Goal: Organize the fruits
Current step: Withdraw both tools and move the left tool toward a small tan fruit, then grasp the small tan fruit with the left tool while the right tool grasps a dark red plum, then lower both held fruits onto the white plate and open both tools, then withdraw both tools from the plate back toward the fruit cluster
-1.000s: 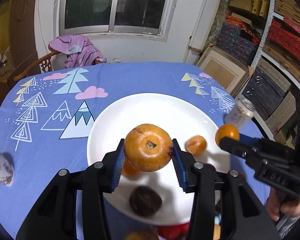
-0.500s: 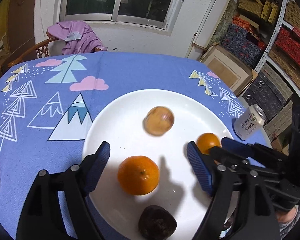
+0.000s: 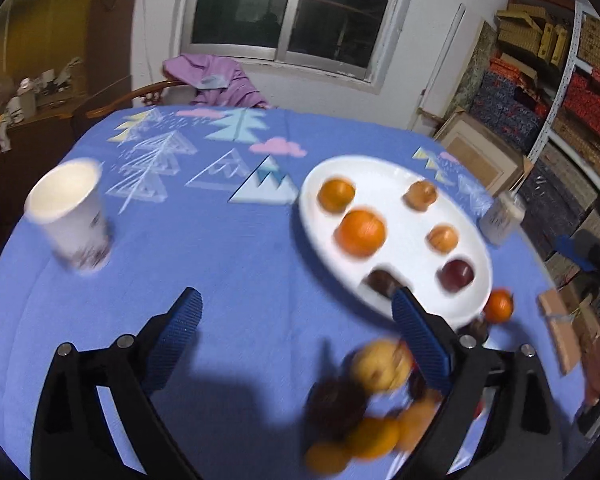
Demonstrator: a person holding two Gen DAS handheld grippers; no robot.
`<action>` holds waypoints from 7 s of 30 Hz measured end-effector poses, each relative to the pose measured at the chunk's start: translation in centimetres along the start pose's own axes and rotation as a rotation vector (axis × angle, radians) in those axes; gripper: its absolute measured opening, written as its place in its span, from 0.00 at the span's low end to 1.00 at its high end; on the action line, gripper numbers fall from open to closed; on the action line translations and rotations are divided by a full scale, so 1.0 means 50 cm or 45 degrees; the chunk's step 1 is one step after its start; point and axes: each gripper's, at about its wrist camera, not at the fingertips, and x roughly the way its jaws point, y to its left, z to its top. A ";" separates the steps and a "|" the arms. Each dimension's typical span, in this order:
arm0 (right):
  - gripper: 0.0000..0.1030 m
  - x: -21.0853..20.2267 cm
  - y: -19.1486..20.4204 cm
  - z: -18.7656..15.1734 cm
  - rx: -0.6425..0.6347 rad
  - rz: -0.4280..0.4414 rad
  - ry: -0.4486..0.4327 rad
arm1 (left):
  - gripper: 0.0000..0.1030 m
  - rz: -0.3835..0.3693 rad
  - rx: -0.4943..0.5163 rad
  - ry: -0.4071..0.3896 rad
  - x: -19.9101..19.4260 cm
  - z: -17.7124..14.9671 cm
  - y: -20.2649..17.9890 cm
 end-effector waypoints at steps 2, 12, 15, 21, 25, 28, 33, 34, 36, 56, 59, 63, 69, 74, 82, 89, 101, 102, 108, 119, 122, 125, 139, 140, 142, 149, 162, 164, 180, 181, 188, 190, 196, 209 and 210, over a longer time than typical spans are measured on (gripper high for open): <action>0.83 -0.031 -0.013 -0.052 0.010 -0.029 -0.031 | 0.91 0.060 0.003 0.005 -0.021 -0.062 0.019; 0.86 -0.075 -0.142 -0.130 0.343 -0.118 -0.077 | 0.96 0.161 0.212 -0.017 -0.082 -0.192 -0.023; 0.91 -0.068 -0.164 -0.135 0.437 -0.070 -0.038 | 0.96 0.160 0.250 0.009 -0.070 -0.194 -0.034; 0.91 -0.055 -0.148 -0.143 0.429 -0.031 0.004 | 0.96 0.144 0.292 0.071 -0.046 -0.197 -0.051; 0.92 -0.056 -0.132 -0.144 0.395 -0.024 0.008 | 0.96 0.205 0.249 0.104 -0.031 -0.189 -0.028; 0.92 -0.059 -0.133 -0.144 0.391 -0.027 0.007 | 0.96 0.241 0.190 0.065 -0.042 -0.178 0.001; 0.92 -0.064 -0.139 -0.146 0.407 -0.022 -0.002 | 0.96 0.293 0.212 0.032 -0.054 -0.174 0.004; 0.92 -0.066 -0.140 -0.146 0.407 -0.021 -0.003 | 0.96 0.272 0.235 0.035 -0.053 -0.177 -0.004; 0.92 -0.067 -0.138 -0.146 0.403 -0.020 -0.004 | 0.96 0.249 0.311 0.042 -0.049 -0.185 -0.030; 0.92 -0.053 -0.124 -0.151 0.351 -0.046 0.035 | 0.56 -0.016 0.456 0.083 -0.029 -0.193 -0.093; 0.92 -0.053 -0.124 -0.152 0.349 -0.046 0.038 | 0.56 -0.041 0.450 0.118 -0.018 -0.195 -0.098; 0.92 -0.050 -0.123 -0.153 0.344 -0.051 0.047 | 0.54 -0.076 0.408 0.165 -0.003 -0.194 -0.094; 0.92 -0.044 -0.111 -0.156 0.294 -0.056 0.061 | 0.31 -0.101 0.379 0.166 -0.003 -0.192 -0.089; 0.92 -0.041 -0.099 -0.159 0.249 -0.044 0.069 | 0.27 -0.120 0.344 0.168 -0.003 -0.189 -0.078; 0.90 -0.020 -0.043 -0.175 0.029 -0.090 0.129 | 0.27 -0.076 0.342 0.132 -0.019 -0.191 -0.072; 0.44 0.029 -0.037 -0.201 -0.019 -0.116 0.265 | 0.27 -0.081 0.321 0.159 -0.011 -0.190 -0.067; 0.39 0.064 -0.049 -0.219 -0.006 -0.169 0.314 | 0.27 -0.085 0.319 0.165 -0.009 -0.193 -0.068; 0.38 0.062 -0.051 -0.219 0.005 -0.163 0.308 | 0.27 -0.086 0.319 0.165 -0.009 -0.193 -0.068; 0.38 0.055 -0.054 -0.215 0.027 -0.144 0.288 | 0.27 -0.103 0.314 0.126 -0.020 -0.191 -0.068; 0.37 0.001 -0.041 -0.175 0.011 -0.114 0.124 | 0.27 -0.149 0.298 -0.005 -0.081 -0.148 -0.084; 0.37 -0.005 -0.036 -0.135 0.005 -0.111 0.085 | 0.27 -0.159 0.283 -0.027 -0.080 -0.082 -0.105; 0.37 0.011 -0.033 -0.079 0.011 -0.124 0.066 | 0.27 -0.180 0.280 -0.038 -0.057 -0.016 -0.143; 0.37 0.204 -0.090 0.025 0.074 -0.207 0.180 | 0.27 -0.210 0.354 0.127 0.153 0.025 -0.283; 0.37 0.209 -0.092 0.025 0.074 -0.207 0.184 | 0.27 -0.212 0.350 0.138 0.161 0.022 -0.279; 0.37 0.210 -0.088 0.030 0.070 -0.190 0.167 | 0.28 -0.212 0.352 0.149 0.168 0.019 -0.275; 0.38 0.251 -0.021 0.018 -0.058 -0.097 0.236 | 0.75 -0.194 0.337 0.121 0.157 0.023 -0.270; 0.84 0.090 -0.068 0.021 0.110 -0.072 0.068 | 0.96 -0.182 0.202 -0.001 0.049 0.022 -0.194; 0.85 0.059 -0.084 0.009 0.146 -0.087 0.031 | 0.96 -0.165 0.185 -0.007 0.028 0.005 -0.167; 0.91 -0.047 -0.166 -0.102 0.335 -0.016 0.035 | 0.96 0.064 -0.008 0.056 0.002 -0.106 -0.021; 0.91 -0.045 -0.169 -0.102 0.349 -0.013 0.049 | 0.96 0.047 -0.052 0.086 0.012 -0.106 -0.006; 0.94 -0.030 -0.207 -0.106 0.480 0.004 0.111 | 0.96 0.039 -0.074 0.107 0.021 -0.106 0.013; 0.94 -0.026 -0.217 -0.110 0.520 0.015 0.128 | 0.96 0.074 -0.088 0.080 0.012 -0.098 0.028; 0.94 -0.026 -0.222 -0.112 0.538 0.014 0.122 | 0.96 0.165 -0.259 0.087 0.010 -0.085 0.112; 0.94 -0.020 -0.208 -0.109 0.482 0.034 0.122 | 0.96 0.121 -0.036 0.126 0.047 -0.082 0.025; 0.94 -0.019 -0.206 -0.109 0.481 0.033 0.123 | 0.96 0.126 -0.015 0.133 0.051 -0.082 0.018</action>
